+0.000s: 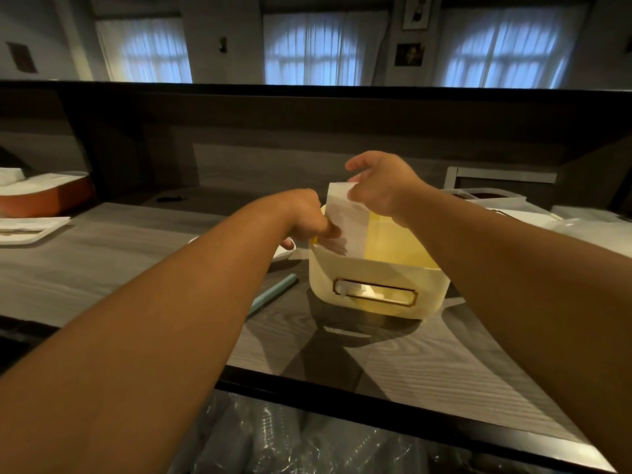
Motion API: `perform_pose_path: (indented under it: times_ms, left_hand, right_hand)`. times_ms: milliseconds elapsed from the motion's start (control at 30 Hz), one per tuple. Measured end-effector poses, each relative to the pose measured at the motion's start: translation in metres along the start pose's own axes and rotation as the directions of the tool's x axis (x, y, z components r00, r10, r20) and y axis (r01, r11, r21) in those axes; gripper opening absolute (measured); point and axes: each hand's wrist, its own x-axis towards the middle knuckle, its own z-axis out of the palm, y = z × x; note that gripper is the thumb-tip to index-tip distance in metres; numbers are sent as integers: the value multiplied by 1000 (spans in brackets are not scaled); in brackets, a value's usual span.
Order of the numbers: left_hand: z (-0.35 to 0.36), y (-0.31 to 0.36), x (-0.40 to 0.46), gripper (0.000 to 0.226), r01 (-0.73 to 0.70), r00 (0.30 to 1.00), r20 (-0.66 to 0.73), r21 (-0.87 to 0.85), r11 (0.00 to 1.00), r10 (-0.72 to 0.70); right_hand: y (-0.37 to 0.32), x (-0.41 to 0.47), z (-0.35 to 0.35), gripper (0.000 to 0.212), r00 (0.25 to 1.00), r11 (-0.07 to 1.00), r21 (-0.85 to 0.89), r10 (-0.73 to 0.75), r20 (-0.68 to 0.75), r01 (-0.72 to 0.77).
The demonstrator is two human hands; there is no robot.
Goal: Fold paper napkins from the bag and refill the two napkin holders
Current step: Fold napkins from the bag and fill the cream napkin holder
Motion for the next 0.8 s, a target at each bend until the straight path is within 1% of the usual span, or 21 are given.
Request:
perform_pose_path:
  times_ms: [100,133,200,267,367,433,500,533,567,600,667,700,733,800]
  left_hand:
    - [-1,0,1,67,-59,996,-72,-58,997,55]
    - [-2,0,2,65,-86,992,-97,-87,993,77]
    - [-3,2,4,52,-133,984,-137,-138,982,114]
    - [-3,3,5,37,-153,978,-161,-144,978,129]
    - [0,2,8,33,-138,980,-163,-116,984,118]
    - [0,3,11,32,-100,980,-182,-82,992,84]
    - [-1,8,10,30,-63,978,-201,-49,997,52]
    - [-2,8,10,31,-88,975,-210,-76,993,70]
    - [-4,8,9,35,-152,967,-227,-150,977,115]
    - [-5,7,7,41,-235,952,-256,-259,937,168]
    - [-10,6,-3,47,-372,919,-315,-483,793,239]
    - [-13,6,-5,43,-403,908,-338,-542,737,248]
    - [-14,7,-7,35,-415,902,-353,-562,715,246]
    - [-16,9,-12,23,-391,910,-353,-553,736,218]
  right_hand:
    - [-5,0,-5,57,998,995,87,-38,-42,41]
    - [-7,-1,-7,57,997,992,109,-55,-54,60]
    - [-9,-3,-11,56,993,986,135,-86,-83,97]
    - [-11,-4,-14,55,986,980,147,-117,-118,133]
    - [-17,-8,-19,54,973,966,183,-151,-175,182]
    - [-24,-10,-24,53,961,950,230,-159,-228,212]
    - [-34,-12,-30,50,954,928,289,-162,-251,234]
    - [-39,-13,-32,49,955,918,316,-162,-250,239]
    - [-44,-13,-35,49,956,911,337,-160,-244,238]
    - [-48,-14,-38,48,960,906,355,-152,-235,231]
    - [-54,-14,-42,46,969,897,394,-122,-214,200]
    - [-56,-14,-44,45,974,890,419,-100,-202,178]
    - [-57,-15,-45,45,980,882,445,-77,-182,152]
    - [-56,-15,-44,45,991,881,463,-36,-132,94]
